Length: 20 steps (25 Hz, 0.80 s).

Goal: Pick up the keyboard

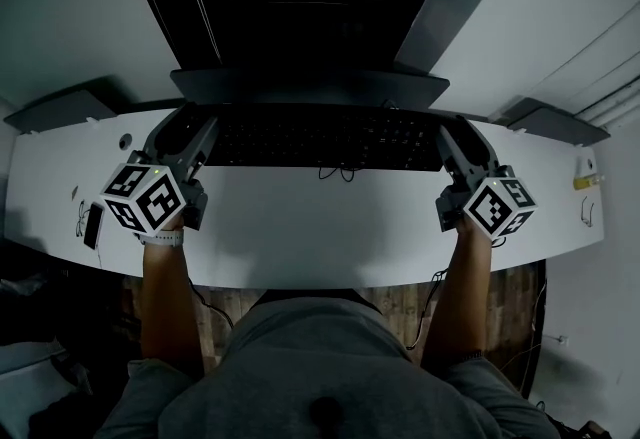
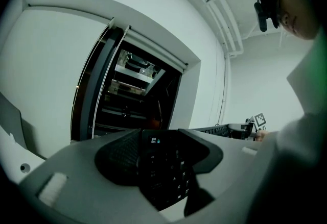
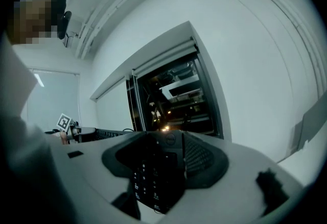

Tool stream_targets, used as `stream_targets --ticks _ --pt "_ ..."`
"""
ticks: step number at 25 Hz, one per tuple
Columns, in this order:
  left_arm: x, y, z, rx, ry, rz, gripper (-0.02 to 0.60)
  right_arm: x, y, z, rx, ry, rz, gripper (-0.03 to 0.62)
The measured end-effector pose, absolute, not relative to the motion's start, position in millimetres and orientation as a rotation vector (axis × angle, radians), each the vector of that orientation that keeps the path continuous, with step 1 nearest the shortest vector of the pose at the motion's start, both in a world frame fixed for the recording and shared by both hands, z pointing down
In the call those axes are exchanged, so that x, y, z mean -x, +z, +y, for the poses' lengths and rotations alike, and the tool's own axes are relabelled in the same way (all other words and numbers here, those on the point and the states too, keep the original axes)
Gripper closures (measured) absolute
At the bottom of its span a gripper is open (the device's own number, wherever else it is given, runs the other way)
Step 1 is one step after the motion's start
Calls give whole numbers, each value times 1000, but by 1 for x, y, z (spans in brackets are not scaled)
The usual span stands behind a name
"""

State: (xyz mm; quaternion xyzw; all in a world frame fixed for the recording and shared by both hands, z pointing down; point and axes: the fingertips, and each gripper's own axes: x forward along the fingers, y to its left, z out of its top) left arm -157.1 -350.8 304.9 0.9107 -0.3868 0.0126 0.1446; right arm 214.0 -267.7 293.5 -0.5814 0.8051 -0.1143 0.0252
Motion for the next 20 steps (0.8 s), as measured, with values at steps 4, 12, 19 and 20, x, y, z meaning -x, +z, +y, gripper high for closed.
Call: stream_targets --ticks 4,12,19,20 --pt "154 293 -347 -2638 26 -1125 371 -217 284 -265 1782 -329 2486 373" --pt "147 271 -339 -2682 -10 -1148 371 -224 263 -258 1757 -271 2489 373" --pt "156 256 -334 -2737 -67 -1162 370 -214 250 -252 1750 -180 2499 373" --pt "157 255 -333 -2745 -74 -1159 370 -214 249 -250 1750 -171 2498 373"
